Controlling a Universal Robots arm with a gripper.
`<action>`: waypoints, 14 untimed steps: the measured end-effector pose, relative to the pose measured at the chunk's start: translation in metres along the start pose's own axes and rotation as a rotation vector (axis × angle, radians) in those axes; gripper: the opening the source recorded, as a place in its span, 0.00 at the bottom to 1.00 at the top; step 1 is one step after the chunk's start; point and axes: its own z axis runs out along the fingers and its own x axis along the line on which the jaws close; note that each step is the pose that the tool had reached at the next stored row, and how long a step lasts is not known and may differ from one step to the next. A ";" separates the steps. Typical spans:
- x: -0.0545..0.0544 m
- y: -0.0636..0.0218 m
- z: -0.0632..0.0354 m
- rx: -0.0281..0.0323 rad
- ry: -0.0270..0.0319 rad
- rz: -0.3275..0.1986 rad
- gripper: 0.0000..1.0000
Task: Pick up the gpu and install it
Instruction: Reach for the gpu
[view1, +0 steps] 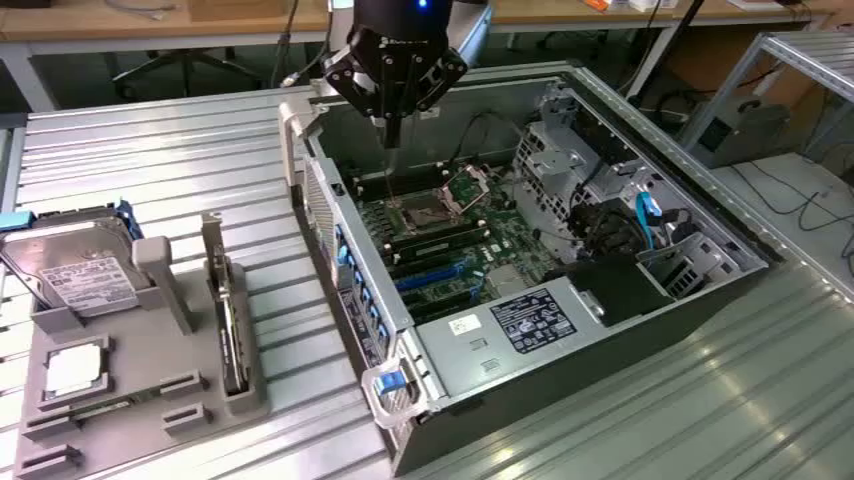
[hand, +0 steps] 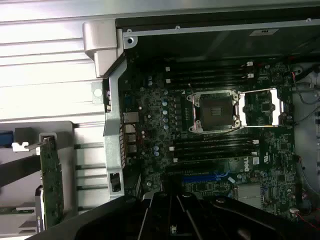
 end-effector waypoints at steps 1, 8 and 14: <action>0.000 0.0000 0.0000 0.0000 0.0000 0.000 0.11; 0.000 0.0000 0.0000 0.0000 0.0000 0.000 0.11; 0.001 -0.0001 0.0000 -0.0001 -0.0001 0.000 0.11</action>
